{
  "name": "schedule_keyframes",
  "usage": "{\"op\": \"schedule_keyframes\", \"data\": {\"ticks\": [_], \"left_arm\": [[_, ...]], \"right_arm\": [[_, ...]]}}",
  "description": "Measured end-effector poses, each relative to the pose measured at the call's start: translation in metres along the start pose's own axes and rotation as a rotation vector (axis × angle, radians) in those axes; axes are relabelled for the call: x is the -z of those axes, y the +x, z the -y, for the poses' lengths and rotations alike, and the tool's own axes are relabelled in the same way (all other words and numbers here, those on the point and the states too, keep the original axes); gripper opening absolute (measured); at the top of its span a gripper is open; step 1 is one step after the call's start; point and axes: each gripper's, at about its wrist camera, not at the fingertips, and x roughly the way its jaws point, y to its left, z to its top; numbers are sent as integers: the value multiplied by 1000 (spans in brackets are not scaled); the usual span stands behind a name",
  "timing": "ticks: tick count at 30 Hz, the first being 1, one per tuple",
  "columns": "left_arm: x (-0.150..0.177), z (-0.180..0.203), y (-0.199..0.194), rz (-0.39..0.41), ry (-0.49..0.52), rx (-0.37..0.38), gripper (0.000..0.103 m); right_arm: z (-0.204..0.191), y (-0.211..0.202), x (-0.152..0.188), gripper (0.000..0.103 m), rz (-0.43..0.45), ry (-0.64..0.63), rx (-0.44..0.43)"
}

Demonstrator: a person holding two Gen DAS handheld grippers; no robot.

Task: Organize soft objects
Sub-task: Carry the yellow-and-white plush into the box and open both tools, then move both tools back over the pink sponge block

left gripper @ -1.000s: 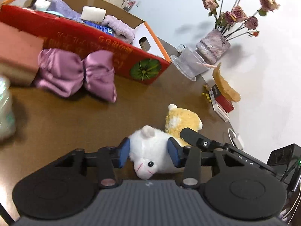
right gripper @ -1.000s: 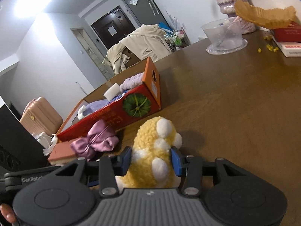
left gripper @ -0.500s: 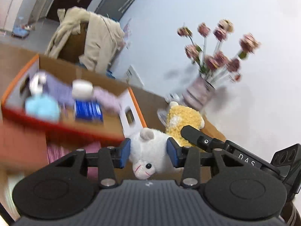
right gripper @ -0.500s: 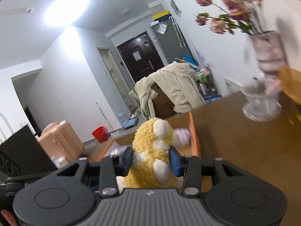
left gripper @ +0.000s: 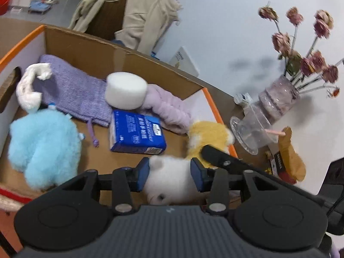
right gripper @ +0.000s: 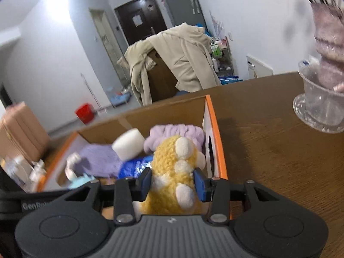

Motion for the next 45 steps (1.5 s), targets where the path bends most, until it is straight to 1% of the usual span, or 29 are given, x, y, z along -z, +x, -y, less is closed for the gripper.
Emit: {"op": "schedule_keyframes", "data": {"ticks": [2, 4, 6, 8, 9, 11, 12, 13, 14, 15, 16, 17, 18, 20, 22, 25, 26, 28, 30, 33, 35, 37, 38, 40, 43, 45], "left_arm": [[-1, -1, 2, -3, -1, 7, 41], [-1, 2, -1, 1, 9, -11, 41], [0, 8, -16, 19, 36, -25, 43], [0, 17, -38, 55, 70, -9, 45], [0, 22, -55, 80, 94, 3, 46], [3, 30, -83, 118, 144, 14, 54], [6, 33, -100, 140, 175, 5, 57], [9, 36, -113, 156, 205, -8, 62], [13, 39, -126, 168, 237, -23, 64], [19, 40, -141, 182, 273, -48, 65], [25, 40, -153, 194, 299, -67, 69], [34, 40, -165, 211, 325, -90, 75], [42, 39, -175, 227, 348, -114, 76], [68, 38, -196, 283, 407, -171, 80], [96, 34, -213, 321, 432, -216, 84], [139, 25, -229, 326, 436, -242, 88], [153, 20, -232, 318, 433, -243, 88], [179, 9, -238, 285, 398, -233, 88], [197, 0, -240, 244, 364, -227, 88], [211, -10, -242, 215, 347, -241, 88], [213, -12, -246, 224, 345, -239, 88], [210, -14, -252, 251, 340, -224, 88], [208, -15, -253, 261, 339, -212, 88], [201, -16, -252, 272, 343, -207, 88], [181, -20, -241, 273, 367, -219, 87], [158, -27, -229, 257, 381, -222, 82]], "right_arm": [[-11, 4, 5, 43, 13, -64, 75], [-16, 4, 8, 43, 22, -92, 105], [-17, -4, 7, 47, 33, -83, 102], [-17, -23, 5, 49, 70, -86, 108], [-17, -33, 3, 51, 92, -88, 107], [-18, -59, -1, 56, 140, -89, 92], [-20, -73, -2, 59, 159, -94, 82], [-23, -87, -1, 61, 175, -109, 72], [-26, -100, 0, 64, 190, -125, 62], [-28, -115, 3, 67, 207, -142, 49], [-33, -130, 8, 70, 223, -169, 32], [-36, -143, 13, 73, 234, -193, 18], [-40, -156, 20, 77, 252, -218, 7], [-47, -179, 34, 80, 283, -254, 10], [-53, -199, 54, 84, 332, -277, 17], [-63, -223, 92, 89, 380, -317, 22], [-66, -228, 107, 91, 370, -321, 21], [-70, -237, 136, 91, 338, -336, 2], [-74, -242, 166, 91, 297, -308, -13], [-77, -241, 202, 91, 221, -265, -63], [-80, -236, 215, 91, 174, -260, -54], [-85, -236, 220, 90, 170, -263, -41], [-86, -237, 218, 89, 174, -249, -49], [-87, -237, 213, 85, 181, -213, -95], [-90, -222, 203, 78, 154, -146, -129], [-95, -202, 195, 67, 121, -102, -138]]}}
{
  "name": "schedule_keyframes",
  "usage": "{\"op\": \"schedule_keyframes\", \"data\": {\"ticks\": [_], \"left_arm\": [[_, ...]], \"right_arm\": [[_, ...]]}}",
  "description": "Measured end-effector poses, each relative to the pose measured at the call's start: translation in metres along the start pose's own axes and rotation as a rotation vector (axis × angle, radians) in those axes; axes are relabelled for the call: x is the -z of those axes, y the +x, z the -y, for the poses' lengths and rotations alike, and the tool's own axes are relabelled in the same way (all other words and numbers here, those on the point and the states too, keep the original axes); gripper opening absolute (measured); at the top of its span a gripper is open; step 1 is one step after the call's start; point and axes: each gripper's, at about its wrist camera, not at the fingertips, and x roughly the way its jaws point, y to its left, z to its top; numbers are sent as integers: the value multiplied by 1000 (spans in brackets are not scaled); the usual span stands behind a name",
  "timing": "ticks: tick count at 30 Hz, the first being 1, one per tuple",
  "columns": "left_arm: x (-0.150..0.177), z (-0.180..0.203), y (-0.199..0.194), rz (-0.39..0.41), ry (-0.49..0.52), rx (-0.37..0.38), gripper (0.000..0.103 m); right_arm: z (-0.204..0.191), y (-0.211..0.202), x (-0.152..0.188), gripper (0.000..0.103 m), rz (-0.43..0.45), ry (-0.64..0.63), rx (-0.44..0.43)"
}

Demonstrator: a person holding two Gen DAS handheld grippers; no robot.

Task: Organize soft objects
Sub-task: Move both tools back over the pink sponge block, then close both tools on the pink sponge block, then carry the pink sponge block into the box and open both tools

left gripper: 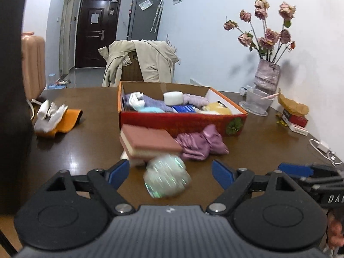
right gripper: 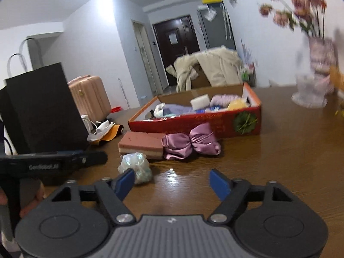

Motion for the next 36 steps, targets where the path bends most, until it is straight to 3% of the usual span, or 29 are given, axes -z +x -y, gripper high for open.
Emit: {"op": "schedule_keyframes", "data": {"ticks": [3, 5, 11, 15, 18, 23, 29, 36], "left_arm": [[-24, -22, 35, -28, 20, 12, 70], [-33, -39, 57, -54, -21, 24, 62], [-32, -80, 103, -116, -134, 67, 40], [-23, -103, 112, -120, -253, 133, 37], [-21, -105, 113, -113, -281, 152, 36], [-30, -96, 93, -58, -264, 157, 36], [-38, -58, 39, 22, -270, 169, 35], [-11, 0, 7, 5, -307, 254, 35]], "right_arm": [[-3, 36, -10, 58, -15, 79, -17], [-7, 67, -18, 54, -31, 133, -41], [-7, 153, -33, 46, -72, 274, -65], [-4, 185, -32, 44, -103, 320, -71], [-2, 190, -33, 39, -91, 327, -96], [-8, 171, -42, 36, -70, 309, -117], [-15, 98, -55, 32, -11, 256, -152], [14, 12, -35, 24, 30, 261, -116]]}}
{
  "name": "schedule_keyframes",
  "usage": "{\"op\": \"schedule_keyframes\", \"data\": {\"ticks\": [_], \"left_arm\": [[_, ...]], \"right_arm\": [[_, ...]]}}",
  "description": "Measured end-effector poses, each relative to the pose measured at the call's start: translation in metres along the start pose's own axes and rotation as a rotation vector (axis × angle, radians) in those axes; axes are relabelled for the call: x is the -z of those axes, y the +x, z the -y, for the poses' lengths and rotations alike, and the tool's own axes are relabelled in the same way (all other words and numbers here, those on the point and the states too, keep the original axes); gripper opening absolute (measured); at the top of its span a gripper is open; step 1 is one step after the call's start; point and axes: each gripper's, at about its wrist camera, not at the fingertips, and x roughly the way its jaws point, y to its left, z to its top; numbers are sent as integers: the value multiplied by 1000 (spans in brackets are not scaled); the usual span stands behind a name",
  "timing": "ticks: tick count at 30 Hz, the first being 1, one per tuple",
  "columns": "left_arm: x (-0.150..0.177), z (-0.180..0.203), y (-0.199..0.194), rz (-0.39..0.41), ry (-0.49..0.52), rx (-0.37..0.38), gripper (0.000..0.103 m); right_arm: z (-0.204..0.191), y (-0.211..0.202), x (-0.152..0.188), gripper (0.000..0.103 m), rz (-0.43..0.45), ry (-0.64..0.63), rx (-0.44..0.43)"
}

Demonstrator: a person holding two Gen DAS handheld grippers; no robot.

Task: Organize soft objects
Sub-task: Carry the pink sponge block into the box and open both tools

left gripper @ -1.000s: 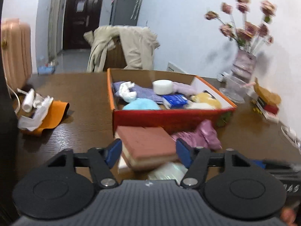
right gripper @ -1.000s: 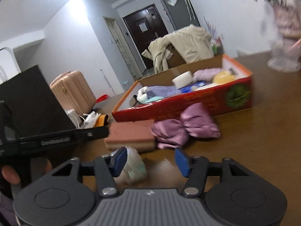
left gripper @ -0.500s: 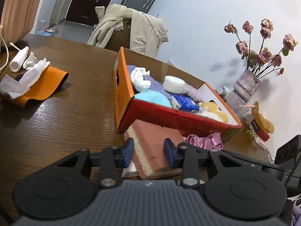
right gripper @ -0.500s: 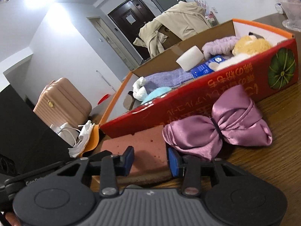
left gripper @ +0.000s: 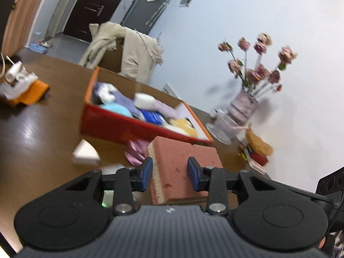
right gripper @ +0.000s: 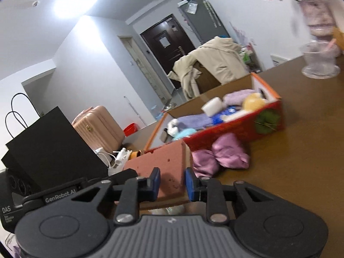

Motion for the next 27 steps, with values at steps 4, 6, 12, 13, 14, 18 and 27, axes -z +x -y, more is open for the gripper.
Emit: {"op": "schedule_keyframes", "data": {"ticks": [4, 6, 12, 13, 14, 18, 27], "left_arm": [[11, 23, 9, -29, 7, 7, 35], [9, 33, 14, -24, 20, 17, 35], [-45, 31, 59, 9, -35, 68, 36], [-59, 23, 74, -3, -72, 83, 36], [-72, 14, 89, -17, -102, 97, 36], [-108, -26, 145, -55, -210, 79, 36], [-109, -72, 210, -152, -123, -104, 33]], "right_arm": [[19, -24, 6, 23, 19, 38, 19], [26, -31, 3, 23, 43, 45, 22], [28, -8, -54, 23, 97, -22, 41], [28, 4, -69, 23, 98, -39, 46], [27, 18, -83, 23, 94, -56, 61], [30, 82, -123, 23, 35, -85, 89], [51, 201, -123, 22, -128, -113, 192]]}}
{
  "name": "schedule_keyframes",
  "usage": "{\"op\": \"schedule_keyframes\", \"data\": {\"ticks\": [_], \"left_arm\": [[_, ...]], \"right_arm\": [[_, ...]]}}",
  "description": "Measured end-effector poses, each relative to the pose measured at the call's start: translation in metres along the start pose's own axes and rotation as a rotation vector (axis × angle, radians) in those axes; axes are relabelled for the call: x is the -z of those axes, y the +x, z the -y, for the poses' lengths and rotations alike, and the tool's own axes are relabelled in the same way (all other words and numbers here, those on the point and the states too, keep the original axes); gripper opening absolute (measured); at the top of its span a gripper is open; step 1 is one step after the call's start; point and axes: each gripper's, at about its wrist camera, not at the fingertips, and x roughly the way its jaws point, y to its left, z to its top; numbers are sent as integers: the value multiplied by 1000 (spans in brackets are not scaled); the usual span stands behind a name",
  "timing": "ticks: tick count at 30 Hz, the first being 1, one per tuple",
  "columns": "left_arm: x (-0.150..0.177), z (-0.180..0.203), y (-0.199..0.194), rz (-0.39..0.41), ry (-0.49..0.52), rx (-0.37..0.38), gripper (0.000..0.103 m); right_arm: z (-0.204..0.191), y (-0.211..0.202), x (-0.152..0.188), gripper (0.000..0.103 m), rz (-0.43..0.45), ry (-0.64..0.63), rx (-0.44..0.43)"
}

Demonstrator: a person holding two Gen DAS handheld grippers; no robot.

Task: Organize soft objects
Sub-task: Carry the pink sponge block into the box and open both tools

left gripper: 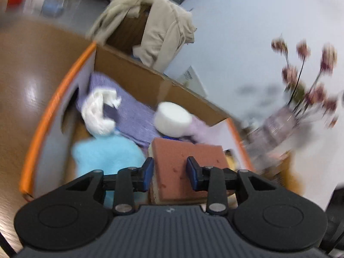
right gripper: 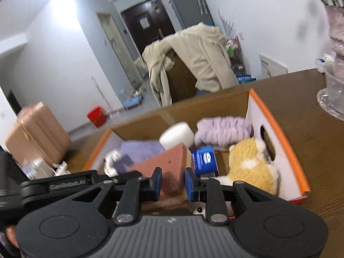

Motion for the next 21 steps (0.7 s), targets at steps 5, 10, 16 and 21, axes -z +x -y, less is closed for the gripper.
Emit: {"op": "schedule_keyframes", "data": {"ticks": [5, 10, 16, 21], "left_arm": [[3, 0, 3, -31, 72, -47, 32], [9, 11, 19, -51, 178, -103, 33], [3, 10, 10, -58, 168, -152, 31], [3, 9, 10, -64, 185, -159, 35]], "right_arm": [[-17, 14, 14, 22, -25, -139, 43], [-2, 19, 6, 24, -83, -98, 24], [-5, 33, -1, 26, -180, -80, -14], [3, 49, 2, 24, -235, -52, -20]]}}
